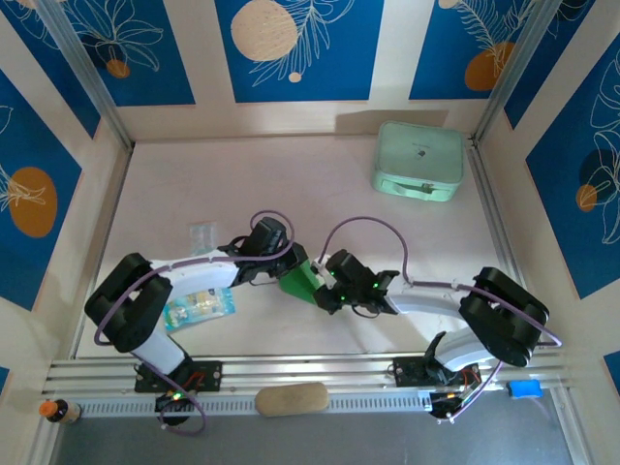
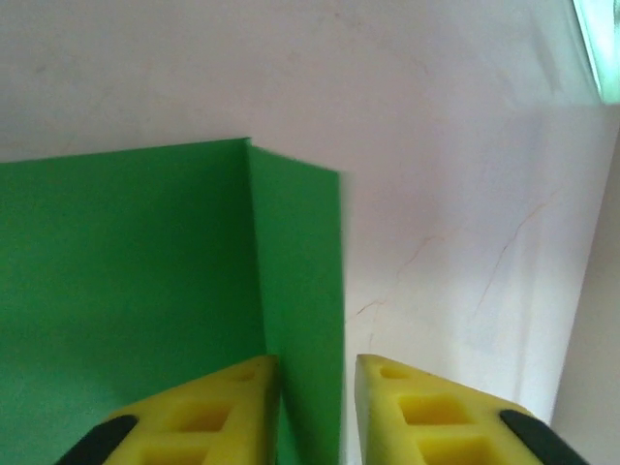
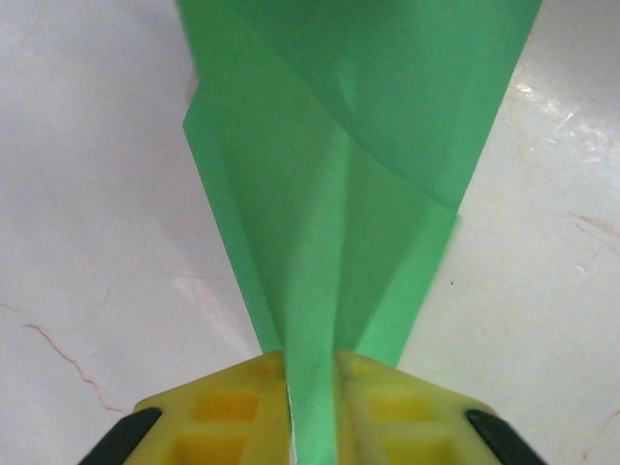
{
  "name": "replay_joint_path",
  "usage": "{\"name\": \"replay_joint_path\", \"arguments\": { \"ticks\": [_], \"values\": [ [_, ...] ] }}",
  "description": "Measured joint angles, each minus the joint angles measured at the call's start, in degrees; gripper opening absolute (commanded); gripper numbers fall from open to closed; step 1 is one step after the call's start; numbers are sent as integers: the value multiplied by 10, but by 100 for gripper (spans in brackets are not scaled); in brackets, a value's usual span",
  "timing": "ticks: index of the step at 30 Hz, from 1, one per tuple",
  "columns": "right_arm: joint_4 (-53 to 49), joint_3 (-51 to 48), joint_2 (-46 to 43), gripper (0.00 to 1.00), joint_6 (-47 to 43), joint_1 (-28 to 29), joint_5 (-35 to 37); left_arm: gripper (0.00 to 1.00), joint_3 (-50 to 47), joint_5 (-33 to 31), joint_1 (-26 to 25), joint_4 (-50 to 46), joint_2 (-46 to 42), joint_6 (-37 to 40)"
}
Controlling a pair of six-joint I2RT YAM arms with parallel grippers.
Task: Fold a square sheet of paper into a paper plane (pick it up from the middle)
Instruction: Fourth fold the wing at the center of the table.
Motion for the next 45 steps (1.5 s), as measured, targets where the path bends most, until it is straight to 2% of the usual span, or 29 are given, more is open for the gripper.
{"name": "replay_joint_path", "arguments": {
  "ticks": [3,9,13,16,20,25,33,45],
  "values": [
    [7,-3,0,26,-9,17,28,1,-3,2,1,1,0,-6],
    [43,-30,0,38,-27,61,100,0,-12,4,2,3,0,-18],
    [76,-56,2,41,-42,90,157,0,-16,4,2,5,0,-28],
    [101,-67,11,40,-49,106,192,0,-19,4,2,7,0,-32],
    [129,-73,21,32,-57,111,219,0,-21,4,3,9,0,-34],
    [150,-77,23,29,-61,112,231,0,-21,4,3,9,0,-38],
    [158,-90,16,34,-60,112,235,0,-21,4,4,9,0,-38],
    [178,-115,-3,33,-43,91,219,0,-21,4,4,5,0,-38]
  ]
}}
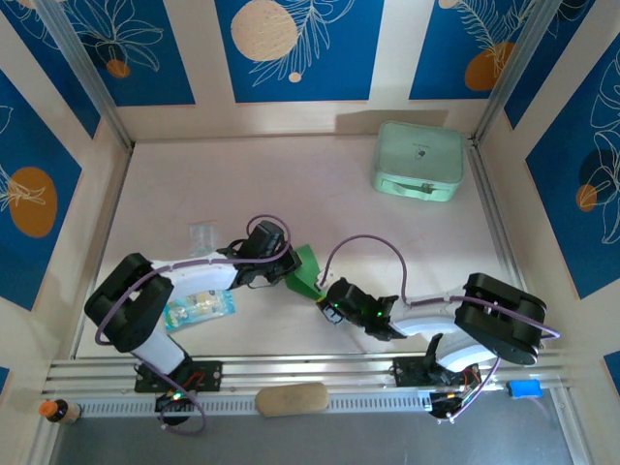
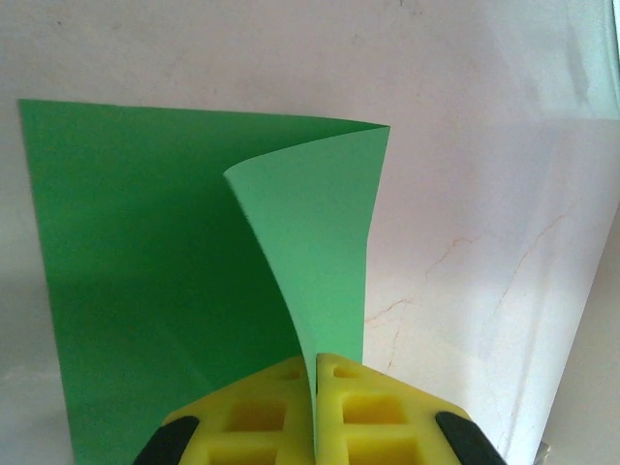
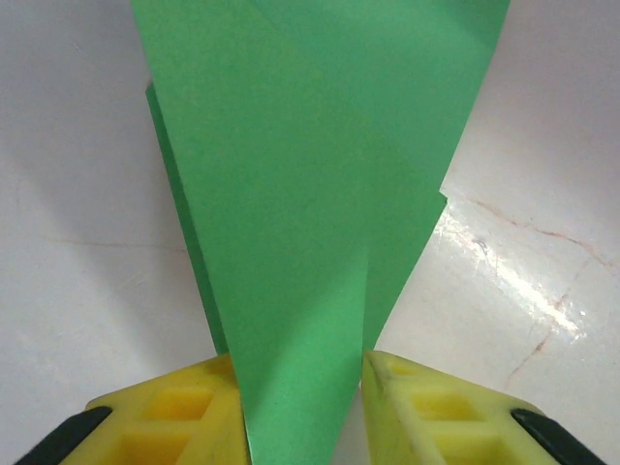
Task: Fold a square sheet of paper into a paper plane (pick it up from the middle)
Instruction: Fourth fold the wing at the center of the table.
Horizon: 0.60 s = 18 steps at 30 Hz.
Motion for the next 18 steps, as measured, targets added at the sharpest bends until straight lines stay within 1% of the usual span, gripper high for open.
{"name": "replay_joint_path", "arguments": {
  "ticks": [8,11,15,16,18],
  "values": [
    [56,-23,12,35,-13,0,7,2,1,0,1,-4,0,1],
    [76,-23,25,34,-25,0,12,3,4,1,1,-11,0,5],
    [94,-23,34,28,-38,0,16,8,12,1,1,-21,0,9],
    [95,-23,34,26,-39,0,16,14,15,2,1,-24,0,10],
    [97,-23,34,24,-41,0,15,19,20,2,1,-31,0,16]
  ]
}}
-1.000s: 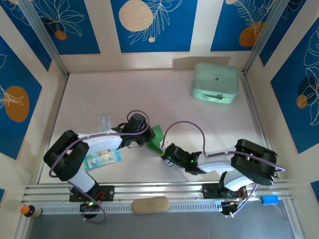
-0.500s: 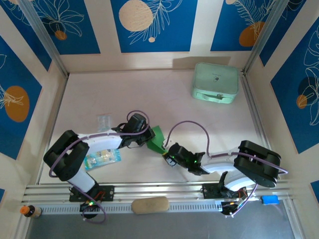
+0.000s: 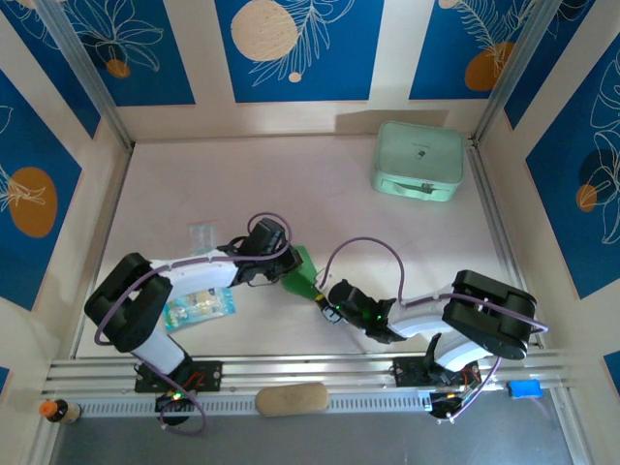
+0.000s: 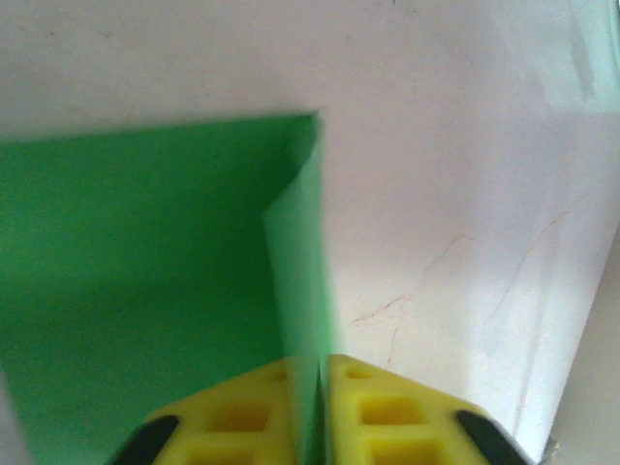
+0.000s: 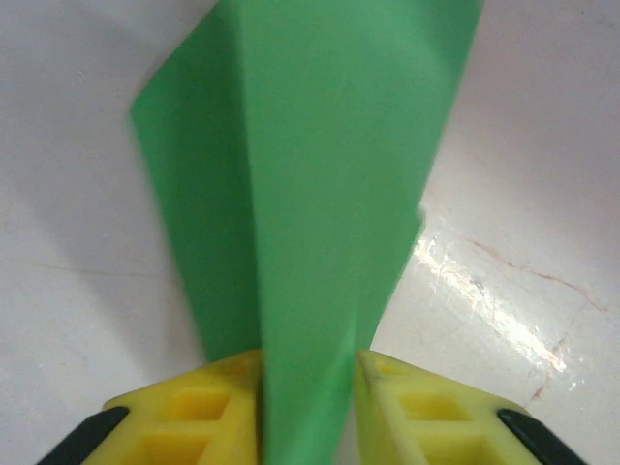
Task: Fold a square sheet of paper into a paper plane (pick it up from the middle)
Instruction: Fourth fold the wing at the center of the table.
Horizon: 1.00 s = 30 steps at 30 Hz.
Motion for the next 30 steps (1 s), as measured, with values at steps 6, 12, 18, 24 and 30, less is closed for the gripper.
{"name": "replay_joint_path", "arguments": {
  "ticks": [6,12,18,24,30],
  "values": [
    [-5,0,-2,18,0,-5,-12,35,10,0,2,-20,0,17],
    [-10,0,-7,22,8,-19,-36,23,21,0,4,-34,0,31],
    [-20,0,-13,25,30,-25,-61,8,21,0,6,-44,0,38],
    [-26,-1,-30,27,45,-26,-75,5,21,-1,6,-45,0,38],
    [-28,-12,-46,25,54,-26,-77,4,21,-2,7,-45,0,38]
  ]
}}
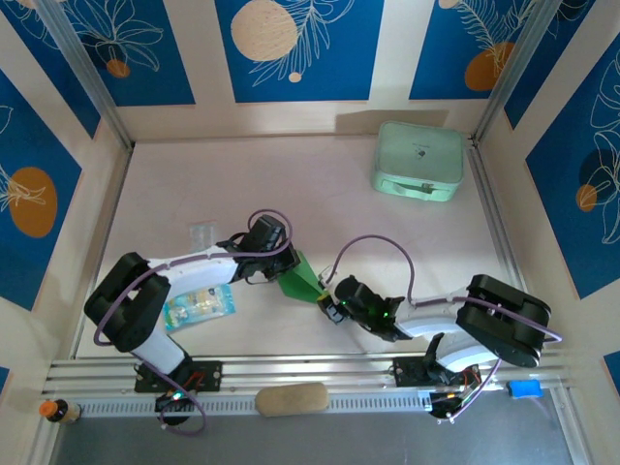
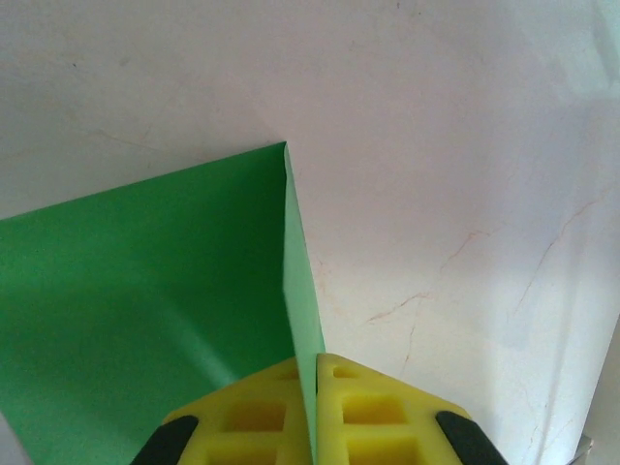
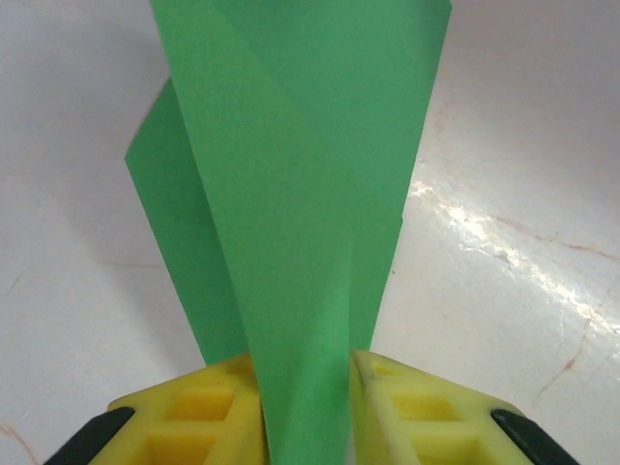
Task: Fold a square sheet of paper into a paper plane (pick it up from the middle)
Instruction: Fourth fold the wing at the center of the table.
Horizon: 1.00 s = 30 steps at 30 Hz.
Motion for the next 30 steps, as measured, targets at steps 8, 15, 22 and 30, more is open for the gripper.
{"name": "replay_joint_path", "arguments": {
  "ticks": [8,15,22,30],
  "values": [
    [-4,-6,0,21,4,0,0,4,0,0,2,0,0,0],
    [-12,-7,-7,24,9,0,-3,4,0,0,2,0,0,0],
    [-12,-8,-24,22,11,-3,-13,3,0,0,2,0,0,0],
    [-12,-8,-11,22,11,-4,-15,4,0,0,3,0,0,0]
  ]
}}
